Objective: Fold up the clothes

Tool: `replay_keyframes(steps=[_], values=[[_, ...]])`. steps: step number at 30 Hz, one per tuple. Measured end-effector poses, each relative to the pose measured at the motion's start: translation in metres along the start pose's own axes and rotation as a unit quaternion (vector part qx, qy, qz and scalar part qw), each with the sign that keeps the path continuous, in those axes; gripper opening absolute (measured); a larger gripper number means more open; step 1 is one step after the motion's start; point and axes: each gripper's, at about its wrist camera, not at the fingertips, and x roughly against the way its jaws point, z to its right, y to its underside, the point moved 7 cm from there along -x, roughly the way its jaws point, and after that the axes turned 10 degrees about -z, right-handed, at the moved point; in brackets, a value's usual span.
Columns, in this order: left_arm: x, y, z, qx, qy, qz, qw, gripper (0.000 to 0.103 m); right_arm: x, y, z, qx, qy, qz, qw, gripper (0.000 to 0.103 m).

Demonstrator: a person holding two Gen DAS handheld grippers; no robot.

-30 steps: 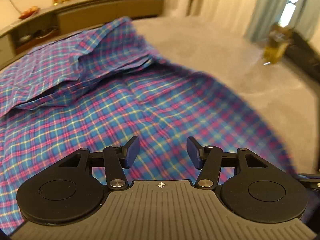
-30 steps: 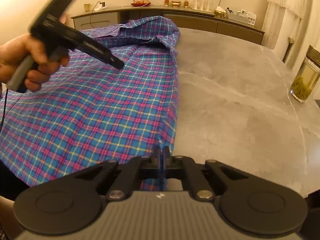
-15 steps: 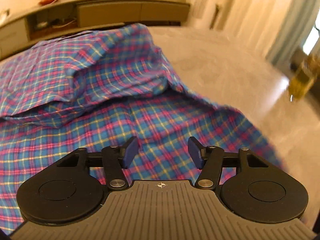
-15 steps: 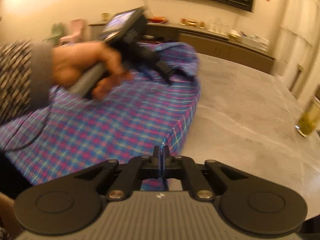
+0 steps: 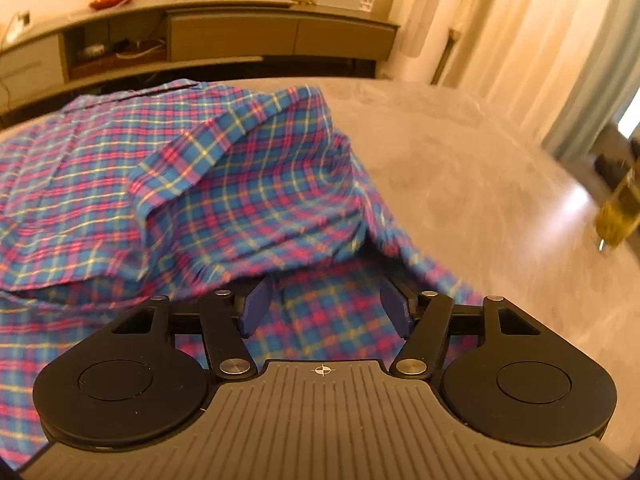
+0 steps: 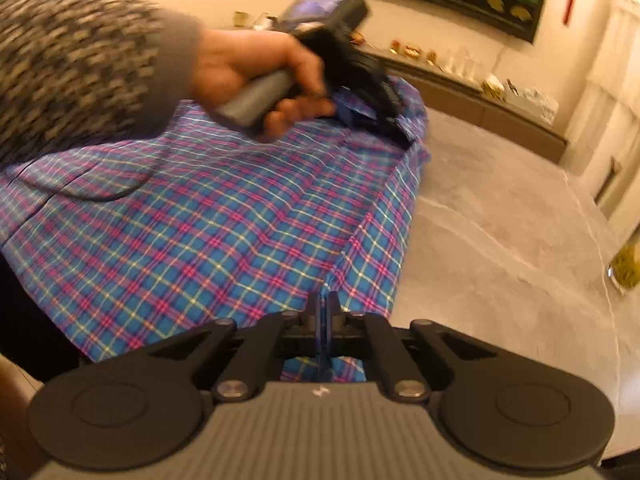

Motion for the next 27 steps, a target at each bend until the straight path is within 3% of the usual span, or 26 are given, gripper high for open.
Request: replay_keyframes(steps=[9, 10, 11, 12, 13, 15, 16, 20, 25, 27], values=[[-0.026, -0.036, -0.016, 0.1, 0.066, 0.005, 0.9928, 0.058, -0.004, 0.005, -0.01, 0.024, -0.032, 0.017, 0.999, 0.002], [-0.026, -0.041, -0.014, 0.096, 0.064, 0.011, 0.9933, 0.047, -0.001, 0.003, -0.009, 0.022, -0.04, 0.028, 0.999, 0.002], [-0.024, -0.046, -0.013, 0.091, 0.061, 0.02, 0.9937, 0.021, 0.003, 0.001, -0.009, 0.021, -0.047, 0.04, 0.998, 0.002], [-0.017, -0.052, -0.013, 0.088, 0.057, 0.038, 0.9938, 0.008, 0.007, -0.001, -0.009, 0.02, -0.054, 0.051, 0.997, 0.002], [-0.006, -0.057, -0.014, 0.089, 0.056, 0.062, 0.9925, 0.003, 0.011, -0.002, -0.013, 0.025, -0.064, 0.059, 0.996, 0.002], [0.014, -0.063, -0.021, 0.105, 0.065, 0.107, 0.9866, 0.002, 0.017, -0.006, -0.021, 0.035, -0.081, 0.073, 0.993, 0.002], [0.016, -0.061, -0.027, 0.115, 0.057, 0.108, 0.9858, 0.002, 0.013, -0.006, -0.025, 0.039, -0.085, 0.068, 0.993, 0.002], [-0.002, -0.041, -0.058, 0.143, 0.006, 0.067, 0.9875, 0.002, -0.007, -0.001, -0.032, 0.047, -0.098, 0.026, 0.994, 0.002], [-0.005, -0.033, -0.081, 0.178, 0.014, 0.069, 0.9814, 0.004, -0.007, 0.004, -0.035, 0.055, -0.105, 0.02, 0.993, 0.002], [-0.001, -0.031, -0.079, 0.182, 0.028, 0.069, 0.9805, 0.018, -0.004, 0.0, -0.029, 0.052, -0.101, 0.029, 0.993, 0.002]])
